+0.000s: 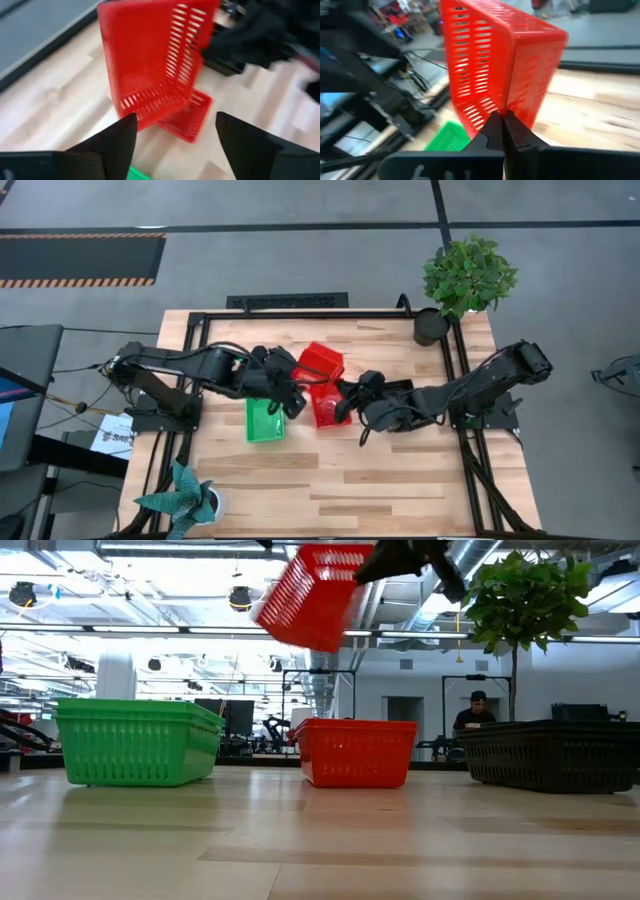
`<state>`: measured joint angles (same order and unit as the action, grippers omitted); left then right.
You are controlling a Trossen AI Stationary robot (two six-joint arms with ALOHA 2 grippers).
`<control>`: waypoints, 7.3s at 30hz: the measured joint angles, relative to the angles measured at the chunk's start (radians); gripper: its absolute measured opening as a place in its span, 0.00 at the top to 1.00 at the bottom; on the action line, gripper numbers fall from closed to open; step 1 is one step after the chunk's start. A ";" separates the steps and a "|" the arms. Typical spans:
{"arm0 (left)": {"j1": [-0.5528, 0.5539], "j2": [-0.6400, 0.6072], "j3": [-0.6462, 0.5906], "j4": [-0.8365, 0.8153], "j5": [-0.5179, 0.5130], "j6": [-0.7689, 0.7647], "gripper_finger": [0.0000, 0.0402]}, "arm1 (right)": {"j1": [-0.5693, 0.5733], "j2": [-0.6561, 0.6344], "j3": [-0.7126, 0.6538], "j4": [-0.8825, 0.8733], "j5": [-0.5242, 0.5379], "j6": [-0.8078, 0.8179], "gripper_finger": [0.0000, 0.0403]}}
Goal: Stack baskets by color
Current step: Stack the bottom red bin on top of the top red bin, then return to Home Position
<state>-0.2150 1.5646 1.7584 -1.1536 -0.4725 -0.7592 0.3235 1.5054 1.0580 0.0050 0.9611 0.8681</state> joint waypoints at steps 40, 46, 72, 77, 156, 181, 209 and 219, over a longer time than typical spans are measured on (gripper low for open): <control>-0.044 -0.408 0.000 0.123 0.087 0.049 0.32 | -0.428 -0.138 -0.002 -0.430 -1.229 -0.043 1.00; -0.044 -0.465 0.000 0.120 0.033 0.048 0.32 | -0.488 -0.124 -0.003 -0.444 -1.296 -0.084 1.00; -0.043 -0.492 0.000 0.112 0.015 0.072 0.32 | -0.593 -0.097 -0.151 -0.216 -1.575 -0.089 1.00; -0.043 -0.492 0.000 0.112 0.015 0.086 0.32 | -0.616 -0.096 -0.151 -0.265 -1.610 -0.176 1.00; -0.043 -0.491 0.000 0.044 -0.015 0.100 0.32 | -0.599 0.349 0.296 -0.718 -1.192 -0.034 0.93; -0.043 -0.477 0.000 0.000 -0.074 0.081 0.32 | -0.470 -0.084 0.301 -0.789 -1.010 -0.054 0.61; -0.123 -1.320 -1.309 1.101 0.360 0.465 0.32 | 0.316 -1.323 -0.889 0.172 -0.373 -0.594 0.59; -0.123 -1.563 -1.615 1.185 0.455 0.396 0.32 | 0.344 -1.403 -1.048 0.295 -0.357 -0.637 0.53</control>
<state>-0.3382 0.0013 0.1433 0.0312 -0.0175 -0.3630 0.6677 0.1020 0.0097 0.3000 0.6041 0.2310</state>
